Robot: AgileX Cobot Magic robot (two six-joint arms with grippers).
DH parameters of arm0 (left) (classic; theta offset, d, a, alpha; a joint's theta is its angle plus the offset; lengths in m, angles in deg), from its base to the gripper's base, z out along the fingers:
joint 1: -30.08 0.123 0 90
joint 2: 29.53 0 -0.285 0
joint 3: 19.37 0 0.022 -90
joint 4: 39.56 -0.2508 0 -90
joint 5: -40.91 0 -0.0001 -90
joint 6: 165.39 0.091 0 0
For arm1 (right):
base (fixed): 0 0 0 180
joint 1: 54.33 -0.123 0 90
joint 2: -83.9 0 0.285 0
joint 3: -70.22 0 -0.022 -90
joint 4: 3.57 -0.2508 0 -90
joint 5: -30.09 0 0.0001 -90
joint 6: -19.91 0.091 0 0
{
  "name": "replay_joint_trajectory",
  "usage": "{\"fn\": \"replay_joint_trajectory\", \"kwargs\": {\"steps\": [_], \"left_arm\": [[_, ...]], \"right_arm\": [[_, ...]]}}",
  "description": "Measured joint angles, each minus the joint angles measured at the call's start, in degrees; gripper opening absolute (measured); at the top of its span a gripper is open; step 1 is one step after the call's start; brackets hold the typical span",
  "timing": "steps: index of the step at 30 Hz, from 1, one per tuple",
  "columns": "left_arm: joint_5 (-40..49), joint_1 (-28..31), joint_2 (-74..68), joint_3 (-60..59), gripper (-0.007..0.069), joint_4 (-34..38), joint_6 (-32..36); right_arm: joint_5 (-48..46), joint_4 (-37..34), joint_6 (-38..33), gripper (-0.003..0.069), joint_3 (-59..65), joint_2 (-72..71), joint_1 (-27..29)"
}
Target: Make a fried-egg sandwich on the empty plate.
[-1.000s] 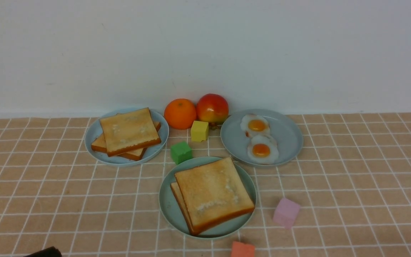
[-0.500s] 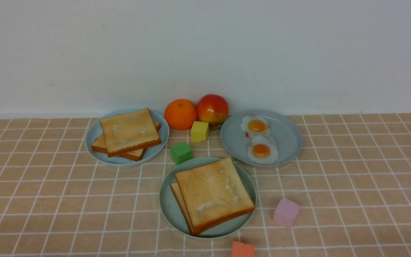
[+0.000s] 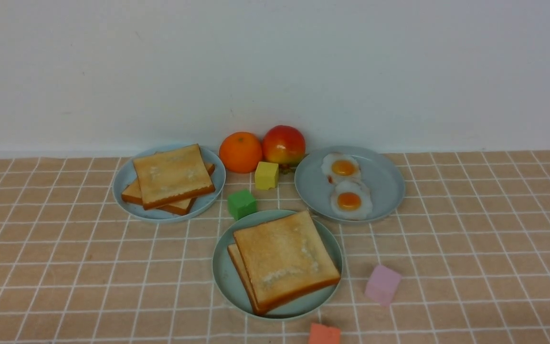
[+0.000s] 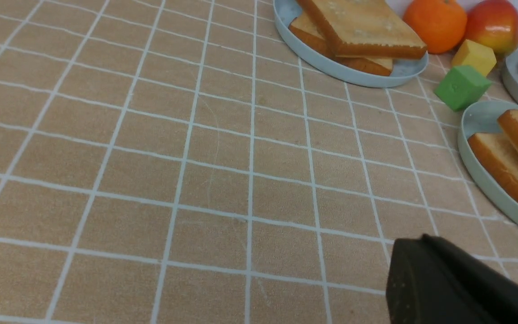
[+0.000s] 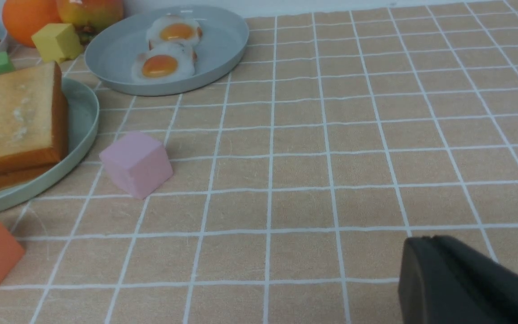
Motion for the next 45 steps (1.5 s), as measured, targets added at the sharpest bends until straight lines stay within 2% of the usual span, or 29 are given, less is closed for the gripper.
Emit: {"fn": "replay_joint_trajectory", "kwargs": {"steps": [25, 45], "left_arm": [[0.0, 0.0, 0.0, 0.0, -0.0011, 0.0, 0.0], [0.0, 0.0, 0.0, 0.0, 0.0002, 0.0, 0.0]], "right_arm": [[0.0, 0.0, 0.0, 0.0023, 0.0, 0.0, 0.0], [0.0, 0.0, 0.0, 0.0053, 0.0, 0.0, 0.0]]}}
